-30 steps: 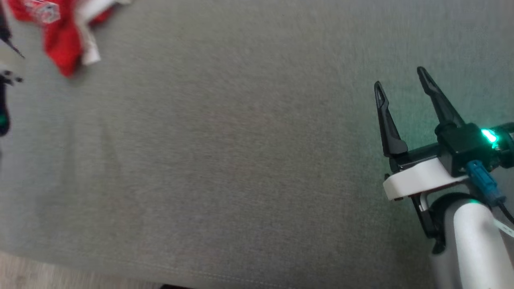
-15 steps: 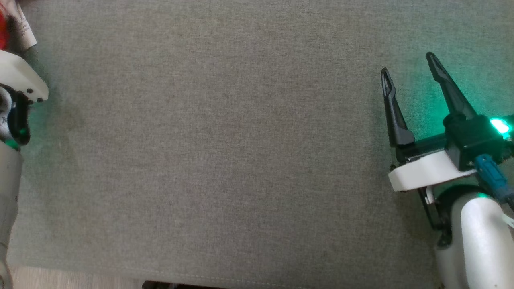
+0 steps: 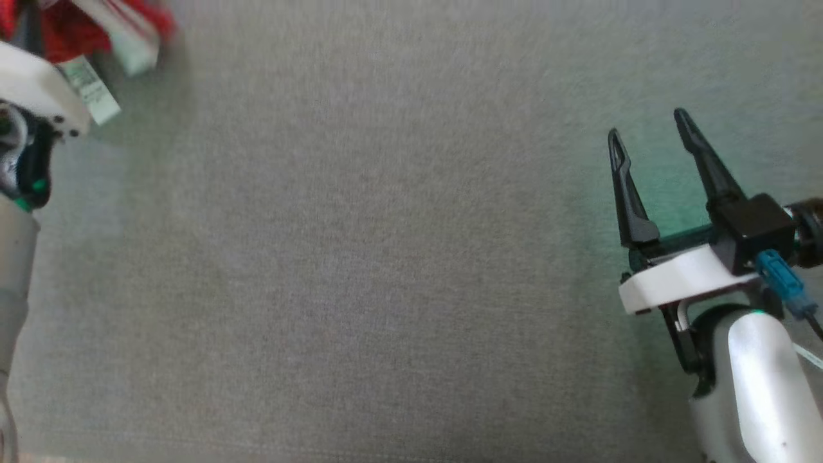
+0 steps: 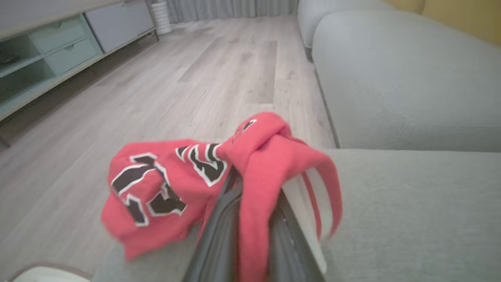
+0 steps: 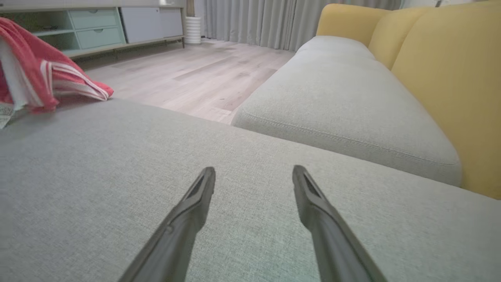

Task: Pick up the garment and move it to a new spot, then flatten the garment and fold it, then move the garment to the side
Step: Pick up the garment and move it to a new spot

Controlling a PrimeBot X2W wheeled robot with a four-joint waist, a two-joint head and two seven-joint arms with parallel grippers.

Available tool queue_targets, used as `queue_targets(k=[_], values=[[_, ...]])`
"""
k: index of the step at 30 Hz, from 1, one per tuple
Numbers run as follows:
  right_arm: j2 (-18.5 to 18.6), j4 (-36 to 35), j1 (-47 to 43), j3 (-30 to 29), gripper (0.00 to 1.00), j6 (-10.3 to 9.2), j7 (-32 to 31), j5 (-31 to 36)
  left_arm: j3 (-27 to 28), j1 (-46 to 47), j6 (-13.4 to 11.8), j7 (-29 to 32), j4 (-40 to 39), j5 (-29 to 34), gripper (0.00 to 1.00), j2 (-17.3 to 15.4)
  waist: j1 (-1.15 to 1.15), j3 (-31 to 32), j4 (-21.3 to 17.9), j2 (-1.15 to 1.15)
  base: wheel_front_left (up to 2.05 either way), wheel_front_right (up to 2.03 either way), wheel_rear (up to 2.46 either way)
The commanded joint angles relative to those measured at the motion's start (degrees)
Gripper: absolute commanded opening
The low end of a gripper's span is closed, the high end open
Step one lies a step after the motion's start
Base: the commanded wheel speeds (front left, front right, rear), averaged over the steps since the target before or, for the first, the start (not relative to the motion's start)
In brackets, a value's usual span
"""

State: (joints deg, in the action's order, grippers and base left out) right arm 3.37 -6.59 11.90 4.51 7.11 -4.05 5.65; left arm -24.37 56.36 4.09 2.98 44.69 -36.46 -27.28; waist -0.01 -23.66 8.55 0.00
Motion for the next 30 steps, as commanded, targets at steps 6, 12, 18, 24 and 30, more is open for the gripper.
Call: queue_targets(k=[6, 12, 18, 24, 30], values=[[-0.5, 2.9, -4.2, 0.0, 1.0, 0.37, 3.4, -5.1, -2.1, 3.1, 0.8, 3.9, -9.4, 1.2, 0.0, -1.6, 0.01, 14.5, -4.9, 0.0, 0.0, 0.0, 0.0], [-0.5, 6.5, -7.2, -0.5, 1.0, 0.37, 5.8, -8.4, -3.8, 3.9, 0.0, 9.0, -19.0, -2.0, 0.0, 5.0, 0.01, 20.5, -9.2, 0.0, 0.0, 0.0, 0.0], [-0.5, 7.8, -8.4, -1.4, 1.0, 0.37, 6.9, -9.6, -3.7, 4.0, -2.6, 12.2, -26.6, -7.3, 0.0, 13.0, 0.01, 21.2, -11.5, 0.0, 0.0, 0.0, 0.0], [-0.5, 8.3, -7.7, -2.0, 1.0, 0.37, 7.9, -9.9, -5.0, -2.9, -5.5, 12.6, -30.7, -10.3, 0.0, 17.3, 0.01, 18.4, -13.0, 0.0, 0.0, 0.0, 0.0], [-0.5, 8.7, -6.1, -1.4, 1.0, 0.37, 8.3, -9.9, -4.4, -16.9, -8.5, 6.9, -26.1, -11.3, 0.0, 17.3, 0.01, 13.6, -14.0, 0.0, 0.0, 0.0, 0.0]])
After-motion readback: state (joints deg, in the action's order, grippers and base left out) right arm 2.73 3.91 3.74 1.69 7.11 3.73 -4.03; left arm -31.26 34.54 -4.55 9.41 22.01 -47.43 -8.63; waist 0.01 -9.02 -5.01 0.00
